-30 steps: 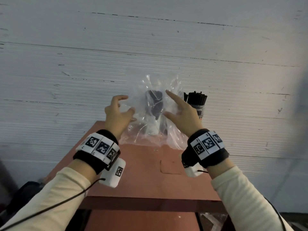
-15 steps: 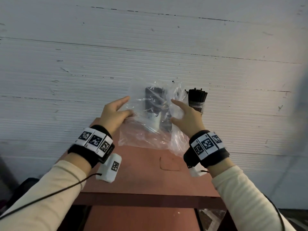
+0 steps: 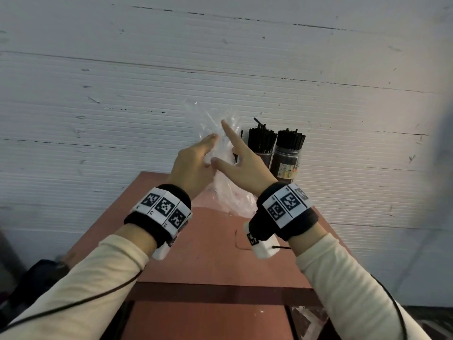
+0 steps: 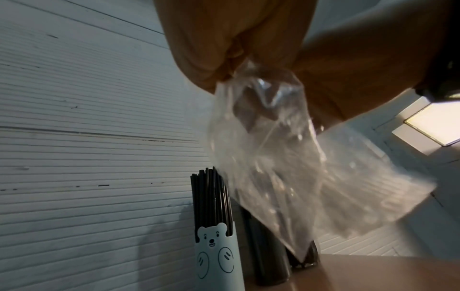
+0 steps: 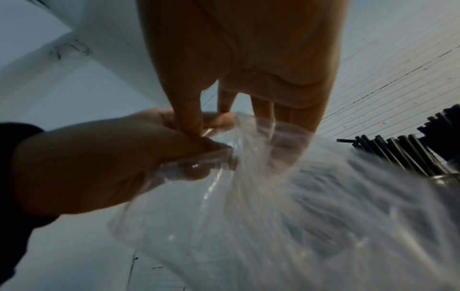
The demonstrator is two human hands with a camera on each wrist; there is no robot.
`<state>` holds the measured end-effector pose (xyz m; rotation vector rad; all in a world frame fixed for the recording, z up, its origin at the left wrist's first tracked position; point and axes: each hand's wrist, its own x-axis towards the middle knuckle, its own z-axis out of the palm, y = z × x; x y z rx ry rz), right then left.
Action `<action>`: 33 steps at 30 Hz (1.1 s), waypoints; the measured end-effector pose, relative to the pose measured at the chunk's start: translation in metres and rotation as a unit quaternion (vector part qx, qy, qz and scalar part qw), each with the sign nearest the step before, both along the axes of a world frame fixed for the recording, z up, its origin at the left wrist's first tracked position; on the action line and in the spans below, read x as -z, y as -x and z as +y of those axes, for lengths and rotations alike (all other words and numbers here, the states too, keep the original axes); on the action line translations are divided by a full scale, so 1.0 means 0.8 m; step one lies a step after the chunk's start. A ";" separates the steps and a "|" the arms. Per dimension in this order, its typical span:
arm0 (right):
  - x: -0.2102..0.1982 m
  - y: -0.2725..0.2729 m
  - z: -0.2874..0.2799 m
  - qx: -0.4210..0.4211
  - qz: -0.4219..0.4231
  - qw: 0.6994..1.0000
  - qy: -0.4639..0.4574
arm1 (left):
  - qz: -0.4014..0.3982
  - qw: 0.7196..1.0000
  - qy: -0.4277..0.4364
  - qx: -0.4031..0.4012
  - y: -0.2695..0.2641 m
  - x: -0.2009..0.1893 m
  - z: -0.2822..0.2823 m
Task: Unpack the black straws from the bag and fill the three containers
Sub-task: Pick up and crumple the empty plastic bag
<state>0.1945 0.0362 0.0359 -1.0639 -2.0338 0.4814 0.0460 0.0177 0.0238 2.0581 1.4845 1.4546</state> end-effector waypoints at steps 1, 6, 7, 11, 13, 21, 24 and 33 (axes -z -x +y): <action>0.000 0.001 -0.002 -0.021 0.017 1.000 0.000 | 0.000 1.000 -0.003 0.028 -0.002 0.000 -0.003; 0.008 -0.009 0.005 -0.041 0.074 0.996 -0.021 | -0.038 0.986 0.024 0.163 -0.003 0.005 -0.016; 0.011 -0.013 0.007 -0.039 0.079 0.996 -0.025 | -0.052 0.981 0.036 0.186 -0.003 0.006 -0.017; 0.022 -0.029 0.011 -0.021 0.091 0.996 -0.006 | -0.098 0.984 0.028 0.147 0.012 0.002 -0.019; 0.025 -0.039 0.009 -0.026 0.109 0.994 0.011 | -0.072 0.994 -0.005 0.084 0.026 0.005 -0.016; 0.030 -0.028 -0.007 -0.144 0.140 0.976 0.085 | -0.019 0.986 0.097 0.137 0.028 0.015 -0.021; 0.033 -0.020 -0.004 -0.139 0.144 0.974 0.109 | -0.059 0.982 0.111 0.138 0.027 0.022 -0.015; 0.043 0.004 -0.006 -0.102 0.121 0.984 0.083 | -0.115 0.989 0.058 0.079 0.049 0.045 0.008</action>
